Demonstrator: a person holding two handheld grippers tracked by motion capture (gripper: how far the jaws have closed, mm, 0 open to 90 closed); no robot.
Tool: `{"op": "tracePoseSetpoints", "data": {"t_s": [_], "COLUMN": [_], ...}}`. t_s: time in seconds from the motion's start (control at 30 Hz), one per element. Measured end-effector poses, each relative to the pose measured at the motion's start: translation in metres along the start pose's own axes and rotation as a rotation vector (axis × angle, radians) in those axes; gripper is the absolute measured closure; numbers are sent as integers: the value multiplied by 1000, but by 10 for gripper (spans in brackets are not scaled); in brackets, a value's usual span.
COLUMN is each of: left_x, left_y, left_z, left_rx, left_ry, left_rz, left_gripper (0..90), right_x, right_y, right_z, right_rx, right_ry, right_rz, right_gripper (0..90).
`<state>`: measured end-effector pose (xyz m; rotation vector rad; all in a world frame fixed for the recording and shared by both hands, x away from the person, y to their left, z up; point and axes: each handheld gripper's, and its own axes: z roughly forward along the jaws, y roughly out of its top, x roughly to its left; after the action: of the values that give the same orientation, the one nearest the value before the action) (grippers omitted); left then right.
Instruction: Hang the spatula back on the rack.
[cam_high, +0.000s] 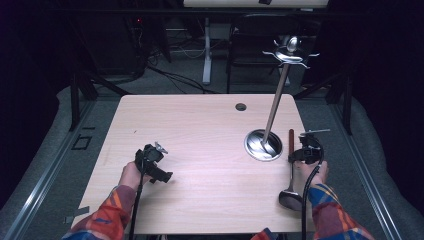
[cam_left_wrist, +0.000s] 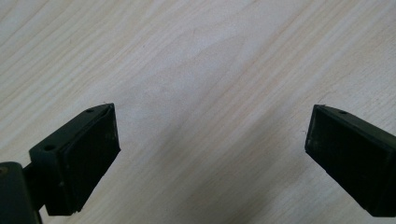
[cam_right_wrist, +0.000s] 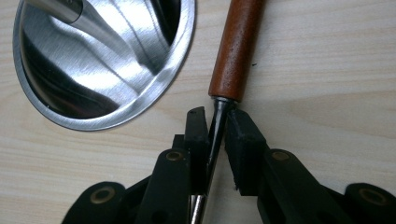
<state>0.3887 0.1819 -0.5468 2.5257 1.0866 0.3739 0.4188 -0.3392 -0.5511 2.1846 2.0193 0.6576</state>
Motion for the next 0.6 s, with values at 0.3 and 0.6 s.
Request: {"op": "tracePoseSetpoints", "data": {"t_s": [0.3, 0.6], "left_x": [-1, -1], "left_y": [-1, 0], "left_z": [-1, -1], "left_rx": [2, 5], "left_ry": [0, 1], "left_rz": [-3, 5], "left_gripper": [30, 30], "right_x": [2, -4], "right_y": [-1, -1], "right_z": [-4, -14], "right_rx": [-42, -90], "right_ry": [16, 51], "right_rz": [18, 51], "right_gripper": [832, 835]}}
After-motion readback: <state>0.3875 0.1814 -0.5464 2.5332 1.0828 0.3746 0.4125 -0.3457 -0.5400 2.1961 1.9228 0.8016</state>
